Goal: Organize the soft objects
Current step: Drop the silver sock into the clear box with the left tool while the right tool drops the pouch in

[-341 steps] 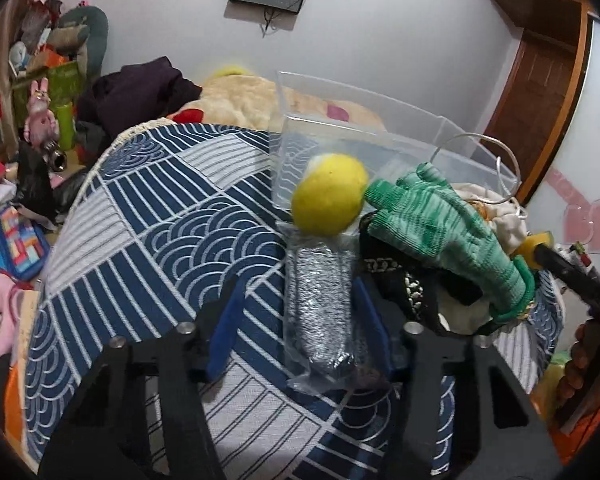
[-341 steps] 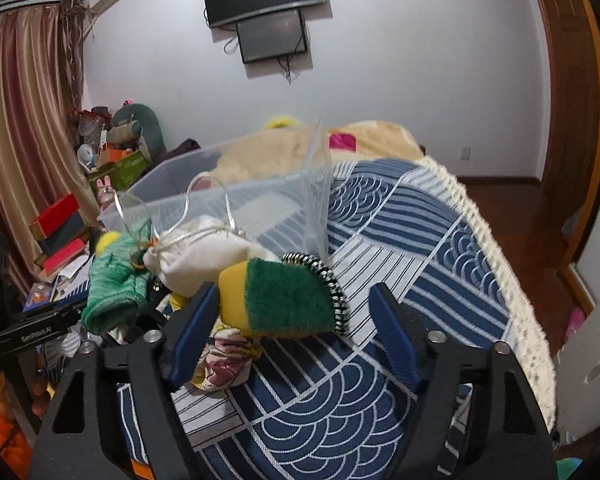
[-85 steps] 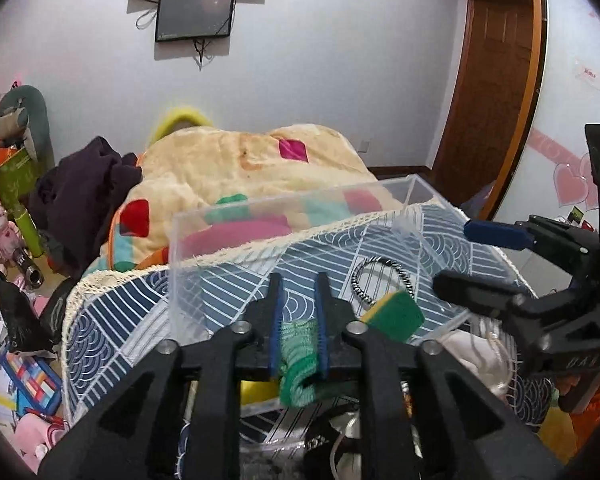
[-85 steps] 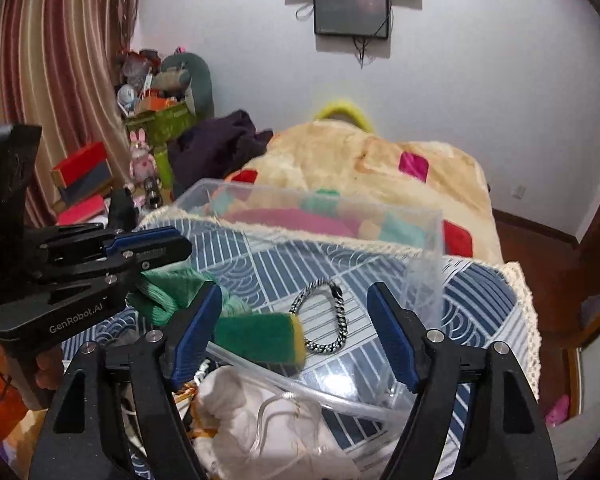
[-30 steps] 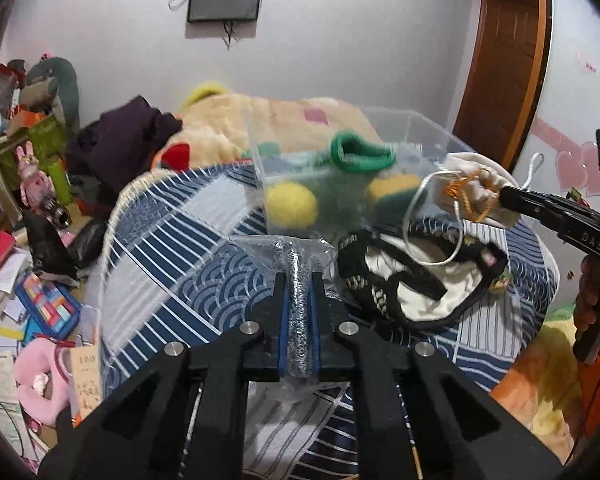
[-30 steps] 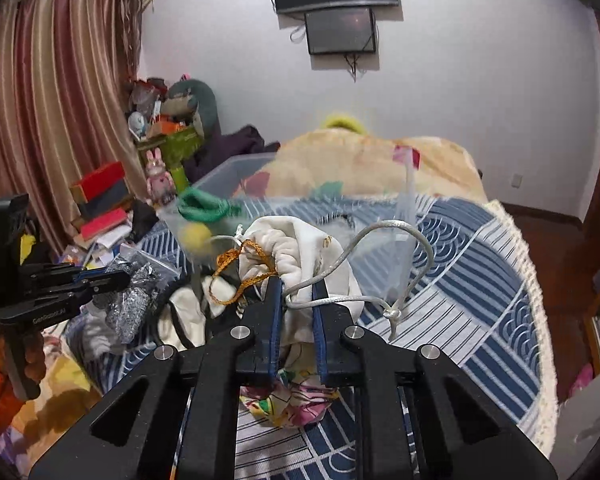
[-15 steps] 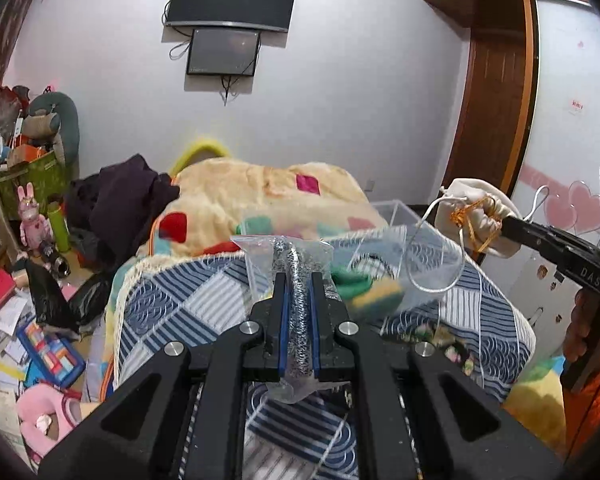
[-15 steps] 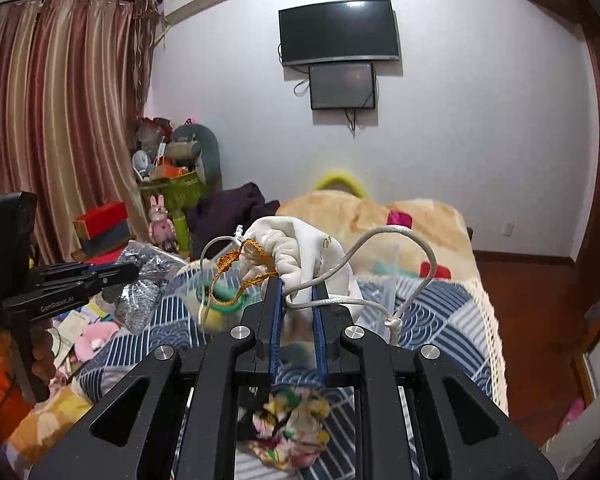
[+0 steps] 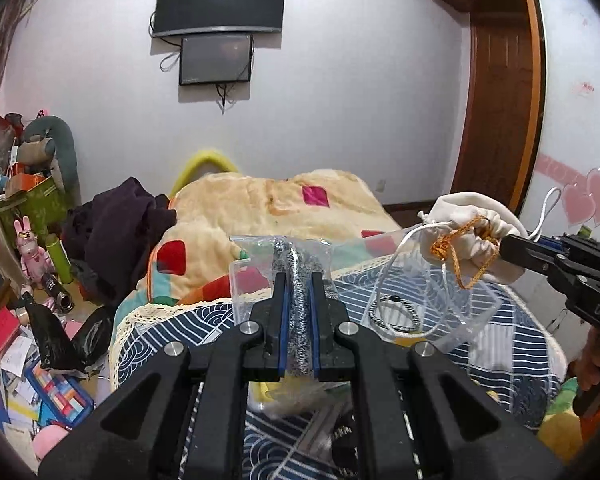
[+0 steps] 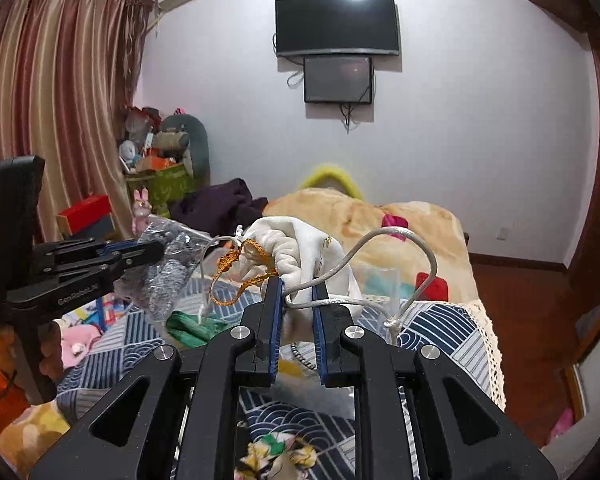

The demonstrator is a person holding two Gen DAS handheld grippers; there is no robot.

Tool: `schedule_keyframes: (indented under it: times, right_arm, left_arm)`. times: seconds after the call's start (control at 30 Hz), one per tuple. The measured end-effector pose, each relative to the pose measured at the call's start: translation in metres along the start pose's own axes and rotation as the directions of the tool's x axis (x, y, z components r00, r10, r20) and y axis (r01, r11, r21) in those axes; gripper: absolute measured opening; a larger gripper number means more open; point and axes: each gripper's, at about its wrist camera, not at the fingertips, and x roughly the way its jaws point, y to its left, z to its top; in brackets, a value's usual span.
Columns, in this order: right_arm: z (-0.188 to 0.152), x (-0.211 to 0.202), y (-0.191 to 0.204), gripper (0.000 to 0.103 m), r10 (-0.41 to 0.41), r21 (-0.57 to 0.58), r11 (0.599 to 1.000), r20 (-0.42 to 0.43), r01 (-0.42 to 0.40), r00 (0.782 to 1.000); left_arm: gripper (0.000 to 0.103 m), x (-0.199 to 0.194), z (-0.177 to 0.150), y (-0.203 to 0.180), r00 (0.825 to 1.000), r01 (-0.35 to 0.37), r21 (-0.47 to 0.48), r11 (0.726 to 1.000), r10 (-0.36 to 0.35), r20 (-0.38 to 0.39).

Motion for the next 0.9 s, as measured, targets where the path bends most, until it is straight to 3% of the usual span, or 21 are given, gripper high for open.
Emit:
schedule_keyframes:
  times: [0.2,0.63,0.83,0.9]
  right_arm:
    - [0.003,0.03,0.001,0.013,0.005,-0.004,1.0,-0.068,-0.006,0.998]
    - [-0.018,0.082,0.005,0.013,0.034,-0.006,0.999,-0.237,-0.037,0.971]
    - [-0.021,0.087,-0.002,0.021,0.051,0.019,0.999,-0.288,-0.047,0.956]
    - [-0.02,0.084,-0.005,0.032,0.057,0.03,0.998,-0.291,-0.051,0.955]
  left_arm:
    - [0.008,0.032,-0.005,-0.005,0.999,-0.036,0.021,0.999,0.036,-0.024]
    - [0.009,0.08,-0.023,0.008,0.986,-0.009,-0.055,0.998,0.0,-0.165]
    - [0.01,0.078,-0.028,0.011,0.985,-0.022,-0.057,0.998,0.012,-0.171]
    - [0.012,0.076,-0.029,0.012,0.984,-0.028,-0.056,0.998,0.018,-0.175]
